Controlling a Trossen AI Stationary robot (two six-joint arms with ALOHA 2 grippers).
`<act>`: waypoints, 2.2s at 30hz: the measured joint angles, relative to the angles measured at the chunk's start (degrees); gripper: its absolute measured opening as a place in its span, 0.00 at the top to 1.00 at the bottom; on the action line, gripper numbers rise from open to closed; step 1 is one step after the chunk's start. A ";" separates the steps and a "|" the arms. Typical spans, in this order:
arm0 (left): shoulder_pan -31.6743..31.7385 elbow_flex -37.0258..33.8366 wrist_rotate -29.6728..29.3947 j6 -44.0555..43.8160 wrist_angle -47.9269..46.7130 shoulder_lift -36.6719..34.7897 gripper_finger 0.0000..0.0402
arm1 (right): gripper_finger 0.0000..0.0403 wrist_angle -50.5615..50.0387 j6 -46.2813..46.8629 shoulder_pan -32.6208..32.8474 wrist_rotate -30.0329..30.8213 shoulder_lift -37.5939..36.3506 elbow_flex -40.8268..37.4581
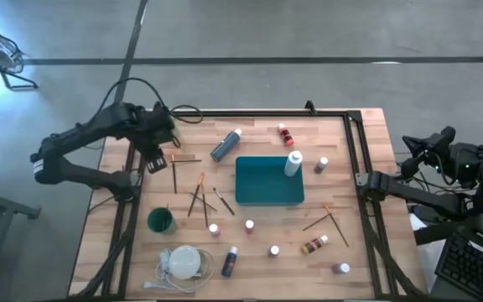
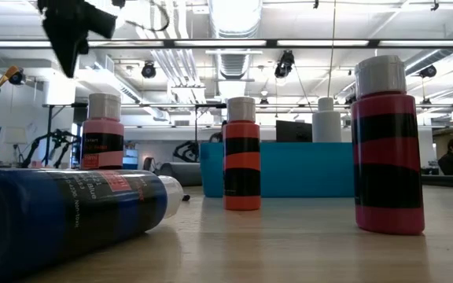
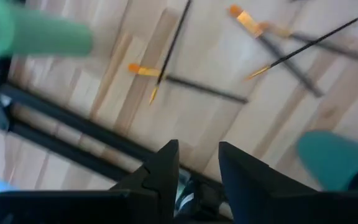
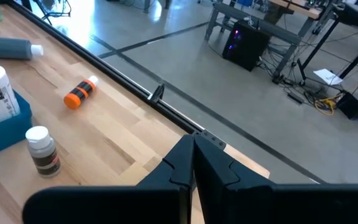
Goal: Pick & Place Paint Supplies
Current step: Put the gold paintbrush into the green cup
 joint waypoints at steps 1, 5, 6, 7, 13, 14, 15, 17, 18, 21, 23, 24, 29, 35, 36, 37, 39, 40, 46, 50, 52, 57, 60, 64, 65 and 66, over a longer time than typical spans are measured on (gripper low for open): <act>0.25 -1.45 0.01 0.47 0.03 -0.26 0.70 | 0.98 0.00 0.09 0.00 -0.02 0.00 0.00; 0.74 -7.37 0.50 2.11 1.94 -0.61 0.70 | 0.98 0.00 0.01 0.02 0.00 0.00 0.00; 0.80 -8.67 0.41 2.43 3.19 -0.71 0.70 | 0.98 0.00 0.16 0.02 0.00 0.00 0.00; 0.78 -10.05 0.15 3.01 4.51 -0.71 0.70 | 0.98 0.00 0.13 0.00 0.00 0.00 0.00; 0.80 -17.23 -0.17 3.99 11.34 -0.28 0.70 | 0.98 0.00 -0.02 0.02 0.00 0.00 0.00; 0.80 -18.24 -0.41 4.05 12.49 -0.28 0.70 | 0.98 0.00 0.01 0.00 0.00 0.00 0.00; 0.80 -19.26 -0.44 4.05 13.48 -0.25 0.70 | 0.98 0.00 0.09 0.00 0.00 0.00 0.00; 0.88 -20.80 -0.41 4.05 14.48 -0.23 0.70 | 0.98 0.00 -0.01 0.02 0.00 0.00 0.00; 0.99 -21.42 -0.43 3.87 15.22 -0.25 0.70 | 0.98 0.00 0.00 0.02 0.00 0.00 0.00; 1.53 -22.78 -0.53 2.73 16.81 0.14 0.70 | 0.98 0.00 0.11 0.00 0.00 0.00 0.00; 2.14 -23.31 -0.51 1.80 17.14 1.00 0.70 | 0.98 0.00 -0.02 0.00 0.00 0.00 0.00; 2.56 -23.40 -0.55 1.51 17.24 1.65 0.70 | 0.98 0.00 0.05 0.02 0.00 0.00 0.00; 4.79 -23.42 -1.49 1.55 17.77 6.37 0.70 | 0.98 0.00 0.12 0.00 0.00 0.00 0.00; 6.27 -23.44 -2.90 4.03 21.66 11.05 0.70 | 0.98 0.00 0.08 0.00 0.00 0.00 0.00; 6.43 -23.44 -3.00 4.54 22.11 11.57 0.70 | 0.98 0.00 0.00 0.00 0.00 0.00 0.00; 6.57 -23.44 -2.99 5.00 22.42 12.00 0.70 | 0.98 0.00 0.00 0.00 0.00 0.00 0.00; 6.74 -23.45 -3.34 5.69 22.68 12.67 0.70 | 0.98 0.00 0.12 0.02 0.00 0.00 0.00; 6.87 -23.53 -3.91 6.17 22.74 12.84 0.70 | 0.98 0.00 0.04 0.02 0.00 0.00 0.00; 7.88 -26.14 -5.74 8.05 25.53 12.19 0.70 | 0.98 0.00 0.00 0.02 0.00 0.00 0.00; 8.90 -28.45 -5.74 8.84 27.28 12.22 0.70 | 0.98 0.00 -0.02 0.00 0.00 0.00 0.00; 9.37 -29.58 -5.74 9.28 28.16 12.38 0.70 | 0.98 0.00 0.13 0.02 0.00 0.00 0.00; 9.81 -30.13 -5.76 9.62 31.26 12.42 0.70 | 0.98 0.00 0.08 0.00 0.00 0.00 0.00; 10.22 -30.51 -5.90 9.66 32.97 12.73 0.70 | 0.98 0.00 0.04 0.02 0.00 0.00 0.00; 11.23 -30.57 -7.22 9.58 33.02 13.93 0.70 | 0.98 0.00 0.00 0.00 0.00 0.00 0.00; 11.59 -30.57 -7.29 9.79 33.02 14.27 0.71 | 0.98 0.00 0.09 0.00 0.00 0.00 0.00; 11.91 -30.59 -7.33 10.12 33.02 14.59 0.71 | 0.98 0.00 0.12 0.02 0.00 0.00 0.00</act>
